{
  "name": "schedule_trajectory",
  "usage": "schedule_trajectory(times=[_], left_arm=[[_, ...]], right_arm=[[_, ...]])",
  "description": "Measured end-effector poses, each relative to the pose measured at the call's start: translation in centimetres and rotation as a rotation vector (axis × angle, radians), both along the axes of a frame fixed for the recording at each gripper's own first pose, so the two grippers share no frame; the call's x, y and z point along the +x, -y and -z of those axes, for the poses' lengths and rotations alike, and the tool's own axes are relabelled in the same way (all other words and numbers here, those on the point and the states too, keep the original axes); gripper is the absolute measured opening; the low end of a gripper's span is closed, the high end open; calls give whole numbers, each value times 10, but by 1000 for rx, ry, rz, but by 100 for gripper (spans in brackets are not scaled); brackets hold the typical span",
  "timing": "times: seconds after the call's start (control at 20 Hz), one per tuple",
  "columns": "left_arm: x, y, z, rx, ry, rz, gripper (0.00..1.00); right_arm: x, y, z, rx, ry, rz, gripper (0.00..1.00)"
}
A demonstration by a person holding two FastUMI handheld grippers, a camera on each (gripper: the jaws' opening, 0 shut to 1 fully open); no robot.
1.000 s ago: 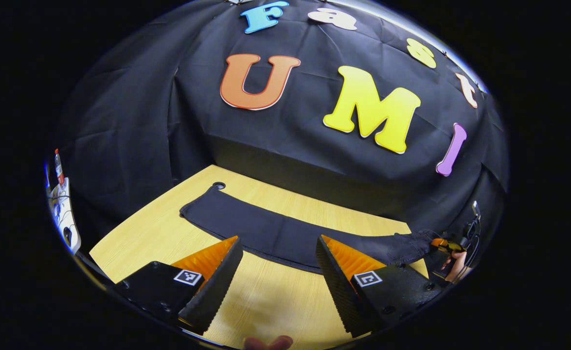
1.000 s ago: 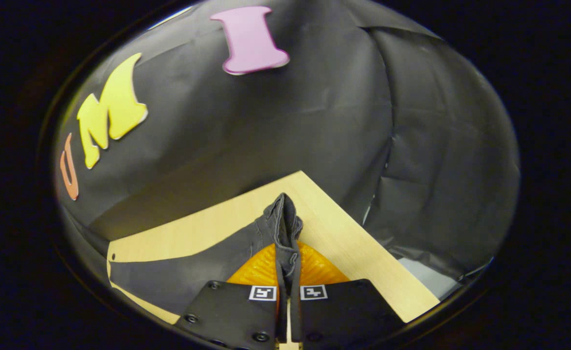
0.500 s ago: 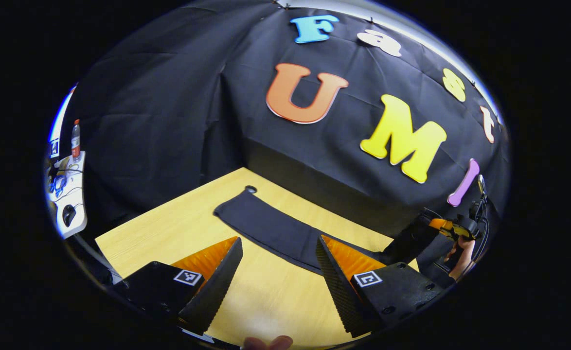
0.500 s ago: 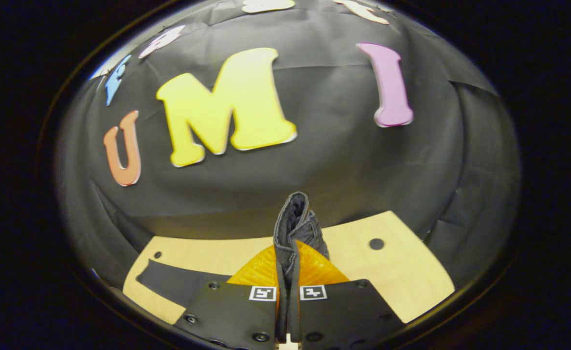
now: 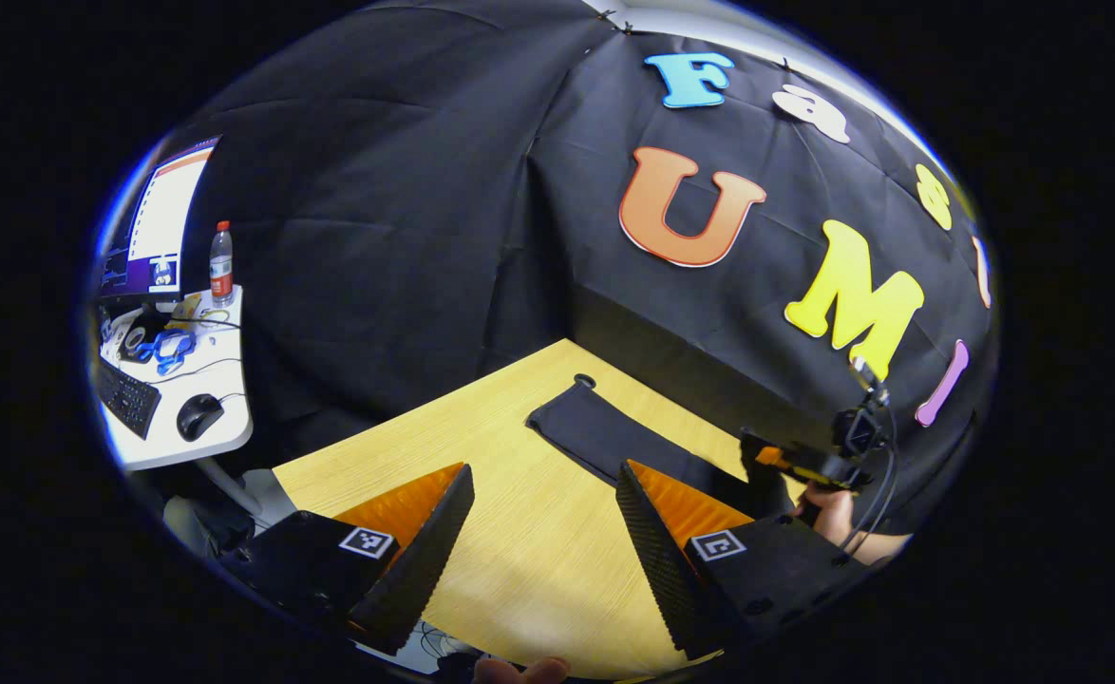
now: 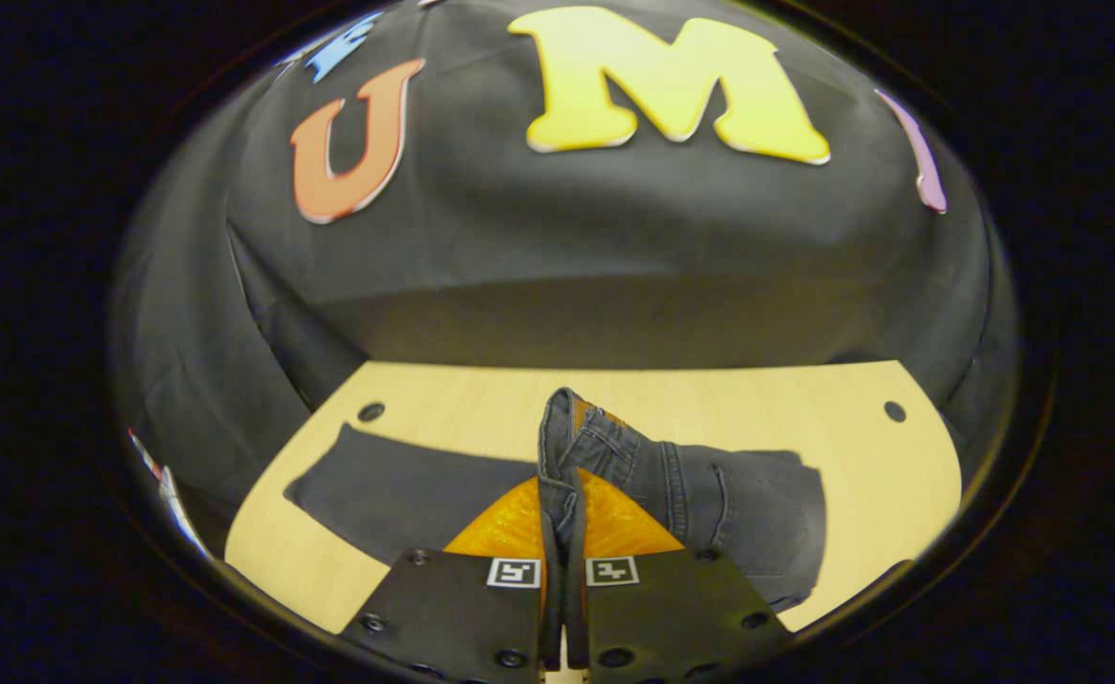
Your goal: Grasp the waist and the cuffs of the jeans and fold them to make the two legs overlap; first hold the waist and fold one-third of the jeans toward the cuffs, then hold the cuffs and fold the remaining one-third in the same direction to finish folding.
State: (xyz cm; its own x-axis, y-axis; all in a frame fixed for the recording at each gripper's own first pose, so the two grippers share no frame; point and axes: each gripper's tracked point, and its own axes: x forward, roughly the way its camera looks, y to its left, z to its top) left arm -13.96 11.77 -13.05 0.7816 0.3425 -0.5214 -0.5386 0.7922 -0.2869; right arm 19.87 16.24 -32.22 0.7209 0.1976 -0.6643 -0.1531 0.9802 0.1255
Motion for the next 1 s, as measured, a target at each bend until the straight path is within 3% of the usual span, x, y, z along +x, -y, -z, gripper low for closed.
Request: schedule_trajectory(times=[0.3, 0.7, 0.9, 0.95, 1.0], left_arm=[[-18, -18, 3, 24, -27, -16, 100], [-20, -24, 1, 22, -22, -17, 98], [-21, -23, 3, 22, -27, -11, 98], [-20, -23, 2, 20, -26, -10, 98], [-21, -22, 2, 18, -27, -10, 98]], right_arm=[[-11, -23, 72, -156, -63, -78, 3], [-10, -24, 74, -156, -62, -106, 4], [-18, -43, 71, -56, -82, -168, 16], [-18, -47, 71, -45, -81, -184, 29], [-22, -52, 67, -37, -78, -201, 31]])
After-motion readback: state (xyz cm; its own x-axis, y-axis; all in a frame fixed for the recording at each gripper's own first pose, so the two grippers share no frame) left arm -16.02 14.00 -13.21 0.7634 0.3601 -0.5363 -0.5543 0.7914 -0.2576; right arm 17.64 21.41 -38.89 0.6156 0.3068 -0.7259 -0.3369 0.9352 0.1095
